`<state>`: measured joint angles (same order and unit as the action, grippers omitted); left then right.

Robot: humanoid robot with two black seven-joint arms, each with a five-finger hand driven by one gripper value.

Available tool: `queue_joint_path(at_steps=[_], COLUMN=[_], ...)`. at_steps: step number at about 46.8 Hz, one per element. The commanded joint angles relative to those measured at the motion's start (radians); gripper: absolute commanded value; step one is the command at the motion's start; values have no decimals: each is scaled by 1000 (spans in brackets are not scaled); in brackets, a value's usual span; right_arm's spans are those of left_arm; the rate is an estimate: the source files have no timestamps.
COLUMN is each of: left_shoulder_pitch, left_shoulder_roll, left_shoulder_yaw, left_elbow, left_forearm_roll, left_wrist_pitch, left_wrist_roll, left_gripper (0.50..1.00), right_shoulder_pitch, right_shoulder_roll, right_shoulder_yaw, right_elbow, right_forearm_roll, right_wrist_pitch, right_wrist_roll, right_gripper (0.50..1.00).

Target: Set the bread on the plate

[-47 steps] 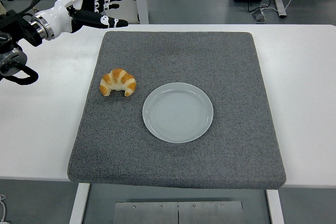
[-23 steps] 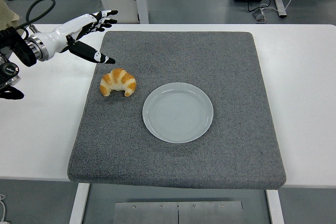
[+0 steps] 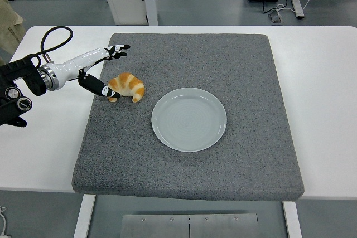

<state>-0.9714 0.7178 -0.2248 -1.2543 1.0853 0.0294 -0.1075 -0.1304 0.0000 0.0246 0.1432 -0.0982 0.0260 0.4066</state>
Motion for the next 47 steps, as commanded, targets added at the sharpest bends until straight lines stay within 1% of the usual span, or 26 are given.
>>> queue_joint_path(at_steps=[1,5,12,18,24,34,38,44,47], left_shoulder_pitch=[3,2,0,-1,-1,0,0,0,0], left_shoulder_roll=[-6,-18,-35,-52,-80,-90,-104,-141,-150], left_shoulder_yaw=[28,47,48,48,50,50,50,50,50], left_elbow=[10,13,38,81,119,125,133,179,185], left_forearm_roll=[31,53,51,53,54,56,58,61,61], left_wrist_pitch=[41,66,78,92,92,93,95,95,95], left_wrist_roll=[0,5,2,2,5,-1,0,0,-1], left_gripper=[948,948,966,966,966,961,936,933,933], right_shoulder_pitch=[0,0,0,0,0,0,0,0,0], right_shoulder_roll=[0,0,0,0,0,0,0,0,0], right_shoulder_yaw=[0,0,0,0,0,0,0,0,0], right_elbow=[-1,-1,-1,1,-1,1,-1,-1,-1], right_forearm_roll=[0,0,0,0,0,0,0,0,0], right_wrist_pitch=[0,0,0,0,0,0,0,0,0], right_wrist_roll=[1,0,0,0,0,0,0,0,0], right_gripper=[1000,1000,1000,1000,1000,1000,1000,1000,1000])
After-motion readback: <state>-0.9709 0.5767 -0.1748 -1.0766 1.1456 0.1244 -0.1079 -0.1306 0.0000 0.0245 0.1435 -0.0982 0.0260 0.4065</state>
